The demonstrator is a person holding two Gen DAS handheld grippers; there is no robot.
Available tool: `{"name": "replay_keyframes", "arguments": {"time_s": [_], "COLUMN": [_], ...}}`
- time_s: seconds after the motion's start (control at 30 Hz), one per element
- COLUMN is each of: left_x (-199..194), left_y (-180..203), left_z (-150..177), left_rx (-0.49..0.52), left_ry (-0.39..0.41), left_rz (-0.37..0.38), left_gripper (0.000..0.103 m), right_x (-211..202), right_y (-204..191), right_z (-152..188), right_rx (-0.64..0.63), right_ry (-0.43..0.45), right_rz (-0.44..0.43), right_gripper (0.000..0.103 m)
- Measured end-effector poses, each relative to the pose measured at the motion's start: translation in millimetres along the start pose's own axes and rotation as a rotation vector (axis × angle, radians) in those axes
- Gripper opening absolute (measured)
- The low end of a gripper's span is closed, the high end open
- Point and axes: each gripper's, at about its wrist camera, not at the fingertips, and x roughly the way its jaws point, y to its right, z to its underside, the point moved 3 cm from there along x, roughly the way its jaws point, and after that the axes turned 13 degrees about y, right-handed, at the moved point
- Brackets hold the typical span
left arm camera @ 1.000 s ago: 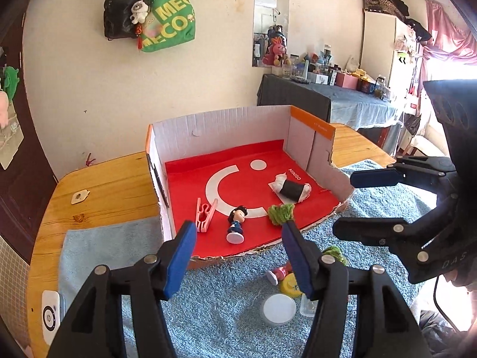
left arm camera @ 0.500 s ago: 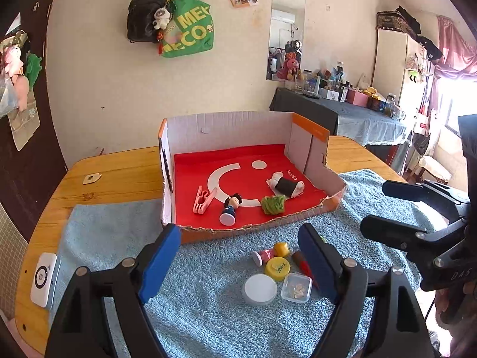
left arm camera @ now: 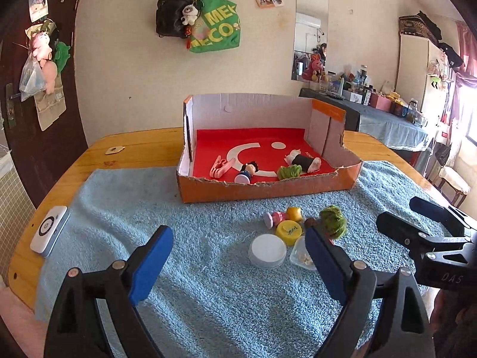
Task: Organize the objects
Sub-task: 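Withdraw both tools from the box toward the remaining toys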
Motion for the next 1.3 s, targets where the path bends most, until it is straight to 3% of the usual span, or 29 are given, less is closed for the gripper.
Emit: {"name": "replay_keyframes", "arguments": {"time_s": [0.1,0.47,1.3], "left_x": [-0.6,9.9,39.0], "left_y": [-3.9,0.2,-3.7], "left_z": [9.8,29.5,38.1], "left_rx": [-0.023,-0.044,-0.036], "left_ry": [-0.003,-0.063,-0.143], "left_rz": [-0.034,-0.037,0.000], "left_gripper": [0.092,0.094,0.094], "right_x": [2.2,6.7,33.9], "right_y": [1.6,6.9,8.6], "right_z": [11.5,32.5,38.9], "right_rx": [0.022,0.019,0.033], "right_ry": [-0.009,-0.037,-0.110], "right_rz": [0.027,0.063,0.027], "right_gripper": [0.100,0.100,0.100]}}
